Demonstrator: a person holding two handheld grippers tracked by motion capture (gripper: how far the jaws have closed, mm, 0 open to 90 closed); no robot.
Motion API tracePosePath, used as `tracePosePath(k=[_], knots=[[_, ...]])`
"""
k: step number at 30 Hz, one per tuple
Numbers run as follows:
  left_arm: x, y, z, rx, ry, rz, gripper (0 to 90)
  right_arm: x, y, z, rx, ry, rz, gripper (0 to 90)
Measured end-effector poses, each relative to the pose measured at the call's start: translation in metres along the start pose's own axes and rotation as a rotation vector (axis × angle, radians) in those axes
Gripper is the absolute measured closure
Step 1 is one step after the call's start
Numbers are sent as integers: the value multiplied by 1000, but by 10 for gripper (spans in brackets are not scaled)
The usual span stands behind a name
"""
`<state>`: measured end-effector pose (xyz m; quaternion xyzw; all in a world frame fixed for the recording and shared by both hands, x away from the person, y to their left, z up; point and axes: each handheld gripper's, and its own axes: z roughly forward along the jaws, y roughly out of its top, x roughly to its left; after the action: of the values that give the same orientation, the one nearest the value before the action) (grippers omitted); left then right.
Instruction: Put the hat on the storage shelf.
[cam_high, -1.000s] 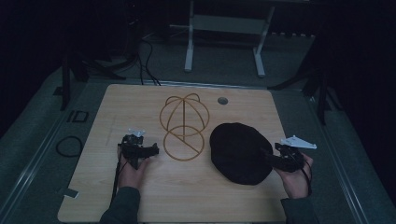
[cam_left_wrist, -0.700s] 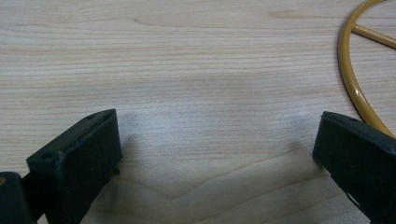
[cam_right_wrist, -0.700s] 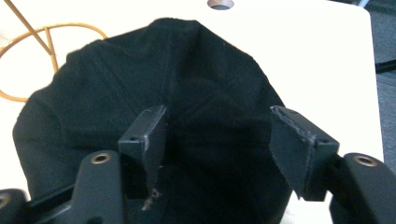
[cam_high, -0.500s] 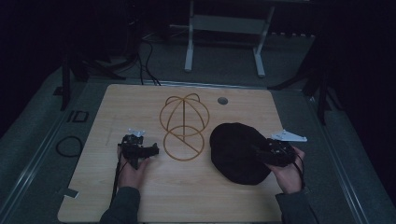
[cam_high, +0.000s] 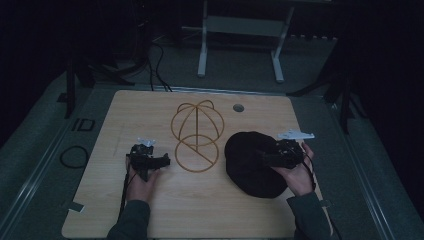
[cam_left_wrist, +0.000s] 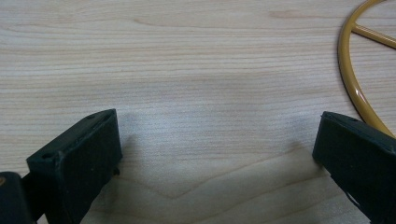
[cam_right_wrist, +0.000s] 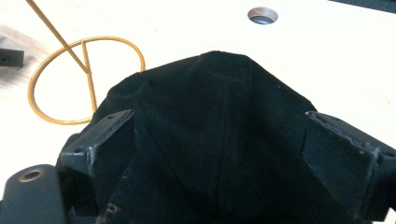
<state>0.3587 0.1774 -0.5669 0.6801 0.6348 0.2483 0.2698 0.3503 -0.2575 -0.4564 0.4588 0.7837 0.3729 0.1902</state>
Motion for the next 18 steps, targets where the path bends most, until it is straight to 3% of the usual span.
tracePosePath(k=[18], knots=[[0,0,0,-3,0,-3,7,17,32,40,87,46,-47,91]])
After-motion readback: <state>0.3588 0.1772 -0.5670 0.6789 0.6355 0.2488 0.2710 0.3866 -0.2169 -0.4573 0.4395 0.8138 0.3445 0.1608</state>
